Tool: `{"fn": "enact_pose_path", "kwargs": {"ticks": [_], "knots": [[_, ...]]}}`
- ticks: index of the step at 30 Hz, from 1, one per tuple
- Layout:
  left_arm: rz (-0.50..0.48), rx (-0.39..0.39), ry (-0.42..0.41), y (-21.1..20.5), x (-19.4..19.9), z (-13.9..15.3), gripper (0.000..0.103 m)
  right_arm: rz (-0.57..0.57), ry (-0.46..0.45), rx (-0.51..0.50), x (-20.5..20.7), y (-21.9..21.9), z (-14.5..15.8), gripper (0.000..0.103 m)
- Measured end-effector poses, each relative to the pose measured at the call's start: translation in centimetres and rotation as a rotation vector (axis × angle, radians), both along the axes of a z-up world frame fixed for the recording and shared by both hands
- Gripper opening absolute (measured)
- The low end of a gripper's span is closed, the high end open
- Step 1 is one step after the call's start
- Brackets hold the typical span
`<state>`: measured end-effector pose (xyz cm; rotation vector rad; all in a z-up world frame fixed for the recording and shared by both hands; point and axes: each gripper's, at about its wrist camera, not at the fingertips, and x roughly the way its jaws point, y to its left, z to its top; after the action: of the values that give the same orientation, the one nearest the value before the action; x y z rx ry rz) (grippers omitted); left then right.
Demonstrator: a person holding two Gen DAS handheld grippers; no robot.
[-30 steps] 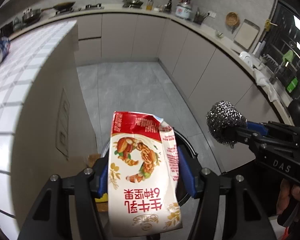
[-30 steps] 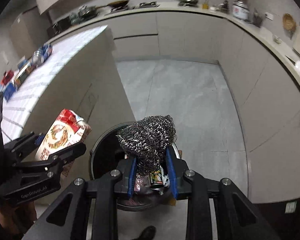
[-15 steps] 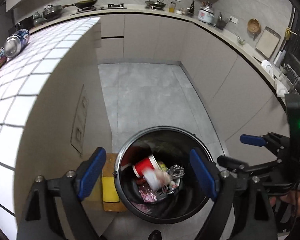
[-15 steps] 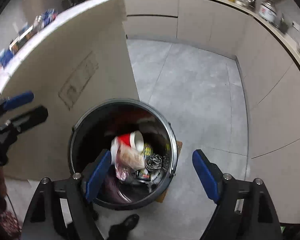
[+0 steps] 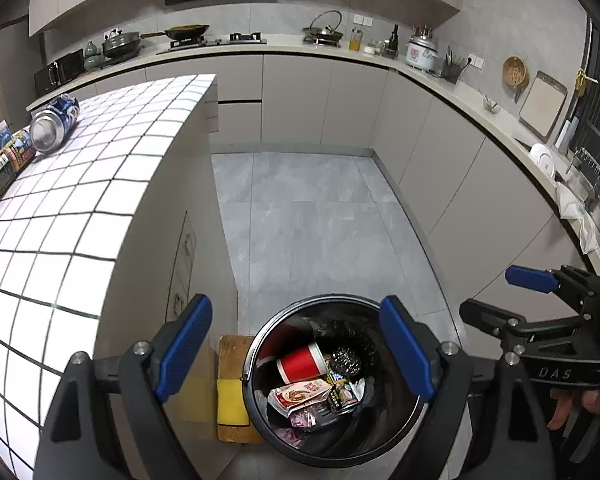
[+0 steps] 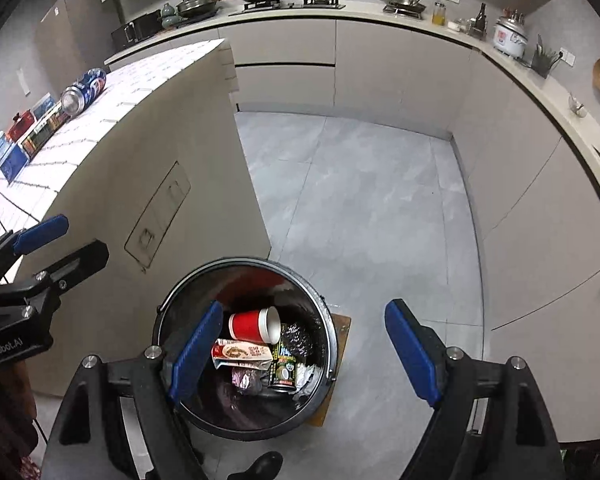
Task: Collect trash
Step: 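Carry carton and scouring pad over the bin and open both tools, then grasp the blue cup with the left tool while the right tool grasps the Pepsi can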
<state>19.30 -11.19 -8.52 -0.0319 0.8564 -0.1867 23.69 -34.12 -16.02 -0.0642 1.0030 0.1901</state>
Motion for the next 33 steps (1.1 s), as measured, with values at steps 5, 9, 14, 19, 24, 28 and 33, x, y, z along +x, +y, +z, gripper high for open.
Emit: {"fn": "enact_pose_path", "kwargs": {"ticks": [5,9,14,19,24,28,33], "knots": [[0.001,-0.003,-0.02,0.4,-0.2,1.4,0.087,-0.01,-0.027,0.008,-0.1,0.0,1.7,0.092],[0.011,-0.006,-0.036,1.2,-0.4,2.7,0.087,-0.013,-0.053,0.032,-0.1,0.5,3.1,0.092],[0.045,-0.007,-0.054,3.2,-0.9,4.0,0.087,0.01,-0.084,0.06,0.2,2.4,4.8,0.092],[0.105,-0.003,-0.077,6.8,-1.5,5.3,0.087,0.028,-0.112,0.098,0.8,5.1,6.1,0.092],[0.194,-0.008,-0.092,12.4,-2.1,5.7,0.087,0.08,-0.129,0.107,1.7,10.2,7.2,0.092],[0.252,-0.007,-0.106,17.3,-2.3,5.8,0.087,0.103,-0.148,0.11,2.2,14.5,8.1,0.092],[0.319,-0.009,-0.117,24.0,-2.2,6.3,0.087,0.11,-0.178,0.119,2.8,20.1,9.5,0.092]]}}
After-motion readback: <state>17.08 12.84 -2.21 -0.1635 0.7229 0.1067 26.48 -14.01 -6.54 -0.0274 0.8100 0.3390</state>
